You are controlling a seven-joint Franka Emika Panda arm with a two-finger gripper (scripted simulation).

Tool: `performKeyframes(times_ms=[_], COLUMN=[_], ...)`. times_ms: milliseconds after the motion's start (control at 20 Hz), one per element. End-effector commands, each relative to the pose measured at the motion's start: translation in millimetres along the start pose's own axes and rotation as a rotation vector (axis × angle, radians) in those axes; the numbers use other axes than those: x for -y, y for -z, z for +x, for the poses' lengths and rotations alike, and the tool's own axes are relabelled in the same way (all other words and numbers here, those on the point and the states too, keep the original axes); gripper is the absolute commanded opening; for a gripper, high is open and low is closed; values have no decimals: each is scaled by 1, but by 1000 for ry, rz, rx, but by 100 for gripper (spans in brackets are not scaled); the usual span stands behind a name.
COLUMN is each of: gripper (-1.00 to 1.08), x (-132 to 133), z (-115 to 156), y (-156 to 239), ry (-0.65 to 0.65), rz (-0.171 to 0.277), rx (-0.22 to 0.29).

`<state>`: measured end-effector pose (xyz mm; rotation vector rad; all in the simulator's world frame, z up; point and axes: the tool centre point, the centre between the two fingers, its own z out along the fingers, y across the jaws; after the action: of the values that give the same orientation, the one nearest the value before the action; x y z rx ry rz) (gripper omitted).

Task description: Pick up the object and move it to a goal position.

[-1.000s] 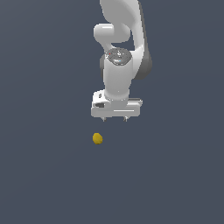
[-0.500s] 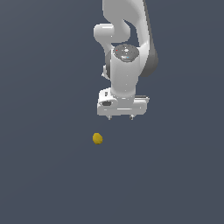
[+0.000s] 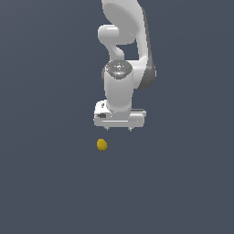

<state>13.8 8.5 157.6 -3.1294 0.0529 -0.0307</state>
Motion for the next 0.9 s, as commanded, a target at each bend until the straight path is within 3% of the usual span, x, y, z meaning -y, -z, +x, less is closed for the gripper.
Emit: performKeyframes(times_ms=[0,450,850], gripper=[100,100,100], x=[-16,-74,-87], z=[5,17,17], y=[-14,-66,-78], ry=[-35,-153,-179], rz=[-1,-10,-13], rx=[4,16,19])
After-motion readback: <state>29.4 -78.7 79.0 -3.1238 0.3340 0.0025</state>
